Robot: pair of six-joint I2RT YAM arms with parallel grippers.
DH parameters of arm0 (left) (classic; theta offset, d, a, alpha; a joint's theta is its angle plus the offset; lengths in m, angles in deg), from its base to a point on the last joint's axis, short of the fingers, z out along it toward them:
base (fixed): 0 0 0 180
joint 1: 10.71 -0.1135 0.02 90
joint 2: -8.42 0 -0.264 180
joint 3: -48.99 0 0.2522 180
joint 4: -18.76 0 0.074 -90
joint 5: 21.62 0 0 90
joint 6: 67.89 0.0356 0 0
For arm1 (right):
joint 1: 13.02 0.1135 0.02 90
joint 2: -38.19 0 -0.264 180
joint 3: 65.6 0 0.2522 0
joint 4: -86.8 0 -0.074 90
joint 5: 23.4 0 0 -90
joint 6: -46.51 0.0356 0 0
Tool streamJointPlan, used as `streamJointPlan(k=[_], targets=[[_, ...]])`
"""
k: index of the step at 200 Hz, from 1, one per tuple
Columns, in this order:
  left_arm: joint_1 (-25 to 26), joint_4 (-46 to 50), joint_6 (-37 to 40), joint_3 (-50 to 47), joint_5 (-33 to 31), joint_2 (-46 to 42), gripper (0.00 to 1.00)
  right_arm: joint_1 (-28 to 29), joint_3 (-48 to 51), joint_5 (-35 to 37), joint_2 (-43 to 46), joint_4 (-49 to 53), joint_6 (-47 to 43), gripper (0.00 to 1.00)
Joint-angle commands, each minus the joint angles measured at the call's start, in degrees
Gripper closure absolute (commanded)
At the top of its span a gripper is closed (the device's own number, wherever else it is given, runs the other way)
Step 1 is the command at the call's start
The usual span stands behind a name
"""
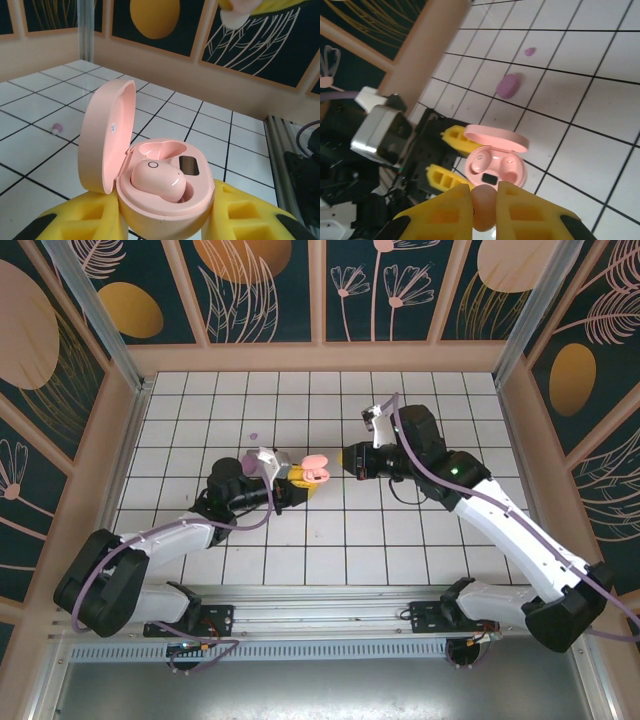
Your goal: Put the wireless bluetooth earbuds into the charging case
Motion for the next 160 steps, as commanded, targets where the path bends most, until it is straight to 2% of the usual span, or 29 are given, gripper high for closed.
streamJointPlan(k=[1,90,160], targets=[[0.14,-4.89,1.60,2.10,3.18,0.59,0.93,0.39,1.57,-4.13,0.65,-3.99,-1.96,0.88],[0.20,-4.24,4.17,2.23,5.19,-1.19,0.93,0.46,0.94,-11.46,-4.54,-7.36,-5.83,0.91],[0.19,-7.32,3.07,1.59,5.58,-1.56,0.92,0.63,-1.56,-11.73,-7.84,-3.55,-9.09,0.91]])
